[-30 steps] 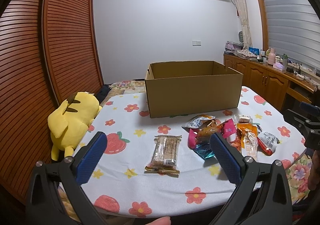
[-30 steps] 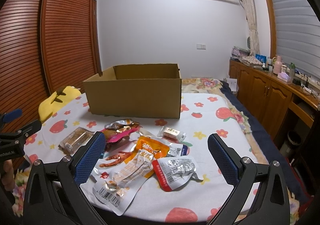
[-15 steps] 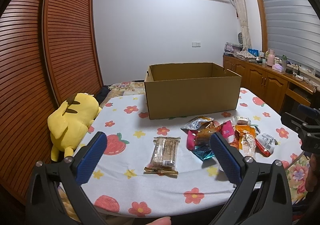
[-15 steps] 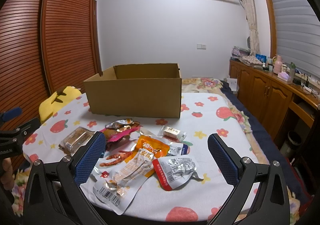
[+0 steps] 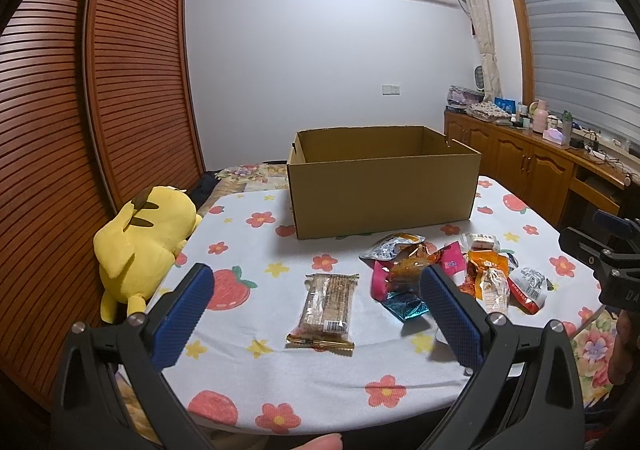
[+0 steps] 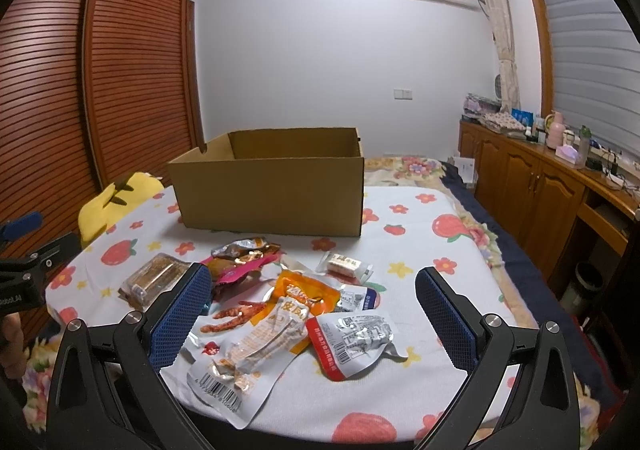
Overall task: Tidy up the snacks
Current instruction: 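Move both tools toward the snack pile on the table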
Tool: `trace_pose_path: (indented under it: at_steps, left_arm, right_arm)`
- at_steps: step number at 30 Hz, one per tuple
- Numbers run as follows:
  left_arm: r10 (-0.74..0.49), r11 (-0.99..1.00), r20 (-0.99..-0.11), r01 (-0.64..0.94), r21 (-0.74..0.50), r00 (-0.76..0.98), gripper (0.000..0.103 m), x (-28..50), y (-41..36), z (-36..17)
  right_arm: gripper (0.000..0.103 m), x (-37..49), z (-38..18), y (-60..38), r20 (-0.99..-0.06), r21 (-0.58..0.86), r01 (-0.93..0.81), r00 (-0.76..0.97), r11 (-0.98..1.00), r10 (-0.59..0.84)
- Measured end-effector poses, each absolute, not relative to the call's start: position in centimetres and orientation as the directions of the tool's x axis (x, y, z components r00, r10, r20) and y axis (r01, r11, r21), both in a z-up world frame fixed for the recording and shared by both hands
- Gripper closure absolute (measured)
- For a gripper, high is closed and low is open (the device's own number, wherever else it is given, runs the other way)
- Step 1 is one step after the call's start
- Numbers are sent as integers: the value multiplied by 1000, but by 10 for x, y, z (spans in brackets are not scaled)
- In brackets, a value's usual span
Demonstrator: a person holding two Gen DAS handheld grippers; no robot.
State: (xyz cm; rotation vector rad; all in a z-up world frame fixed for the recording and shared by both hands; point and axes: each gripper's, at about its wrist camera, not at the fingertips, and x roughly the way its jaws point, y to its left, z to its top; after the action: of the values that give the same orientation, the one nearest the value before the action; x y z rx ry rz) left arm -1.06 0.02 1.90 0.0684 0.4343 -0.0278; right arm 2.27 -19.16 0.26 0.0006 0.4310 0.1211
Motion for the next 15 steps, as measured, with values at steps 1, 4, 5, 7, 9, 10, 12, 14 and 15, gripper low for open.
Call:
trace_pose_path:
  at_steps: [1,4,5,7,9,10,12,14,15]
  left_arm:
    - [-13,997,-422,42,60,907,0,-11,0,19]
    - [-15,998,-429,43,54,903,0,-9,1,17]
    - [-16,998,-433,43,53,901,0,-8,2,15]
    - [-15,998,-439,42,52,899,0,-6,2,12]
    - [-14,998,-444,41,51,896,0,-5,2,9]
    - [-14,998,-447,41,51,894,0,-4,2,8]
    - [-16,998,-451,43,49,892,0,-3,3,6]
    - [-16,998,-454,43,48,891,0,-2,3,3]
    - [-17,998,-457,44,47,890,0,-1,3,2]
  right_arm:
    - [0,23,3,-192,-417,28,-117,901,993,118]
    - [0,23,2,-192,-418,27,-116,901,993,117]
    - [0,23,2,-191,-419,26,-117,900,993,117]
    - [0,21,1,-191,-422,28,-118,899,993,118]
    - [0,22,-1,-191,-429,34,-119,895,992,122]
    - [0,20,-5,-191,-431,34,-119,894,992,123]
    - [0,22,-7,-192,-437,34,-117,892,993,120]
    - [0,23,-9,-193,-442,39,-116,889,992,121]
    - [0,24,-10,-194,-444,39,-115,888,993,120]
